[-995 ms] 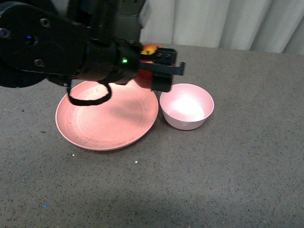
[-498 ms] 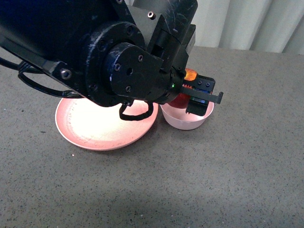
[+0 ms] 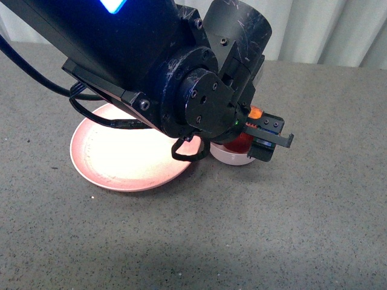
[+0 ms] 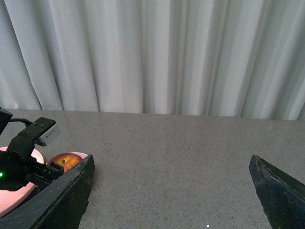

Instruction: Move apple from plate to bowl

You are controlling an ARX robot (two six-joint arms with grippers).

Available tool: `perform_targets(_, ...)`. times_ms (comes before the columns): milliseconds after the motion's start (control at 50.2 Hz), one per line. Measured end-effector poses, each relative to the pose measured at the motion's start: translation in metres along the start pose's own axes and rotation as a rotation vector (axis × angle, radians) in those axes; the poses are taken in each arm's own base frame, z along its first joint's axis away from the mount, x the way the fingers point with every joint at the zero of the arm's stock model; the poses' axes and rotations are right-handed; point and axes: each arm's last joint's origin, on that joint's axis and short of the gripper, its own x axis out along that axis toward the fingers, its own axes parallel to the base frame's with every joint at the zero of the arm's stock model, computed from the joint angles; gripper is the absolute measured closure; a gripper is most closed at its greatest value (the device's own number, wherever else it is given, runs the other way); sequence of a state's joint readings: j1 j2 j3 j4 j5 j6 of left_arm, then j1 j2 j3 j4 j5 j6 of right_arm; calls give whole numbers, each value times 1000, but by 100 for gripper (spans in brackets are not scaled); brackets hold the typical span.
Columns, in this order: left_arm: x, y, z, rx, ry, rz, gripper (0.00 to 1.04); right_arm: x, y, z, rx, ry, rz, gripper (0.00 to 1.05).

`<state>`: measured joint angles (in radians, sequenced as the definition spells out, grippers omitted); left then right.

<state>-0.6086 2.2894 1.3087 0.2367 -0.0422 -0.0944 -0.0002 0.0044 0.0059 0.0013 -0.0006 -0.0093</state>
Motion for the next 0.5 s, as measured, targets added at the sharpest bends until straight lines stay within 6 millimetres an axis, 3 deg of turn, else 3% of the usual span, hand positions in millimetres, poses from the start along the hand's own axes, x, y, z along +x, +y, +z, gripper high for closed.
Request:
perform_targets(179, 2, 0, -3, -14, 26, -14, 31, 0, 0, 0, 0, 0, 0, 9)
perform_targets(338, 1, 0, -1, -32, 18, -18, 6, 0, 0, 0, 0, 0, 0, 9)
perform_targets(498, -27, 2, 6, -71, -52, -37, 7, 0, 0, 0, 0, 0, 0, 9)
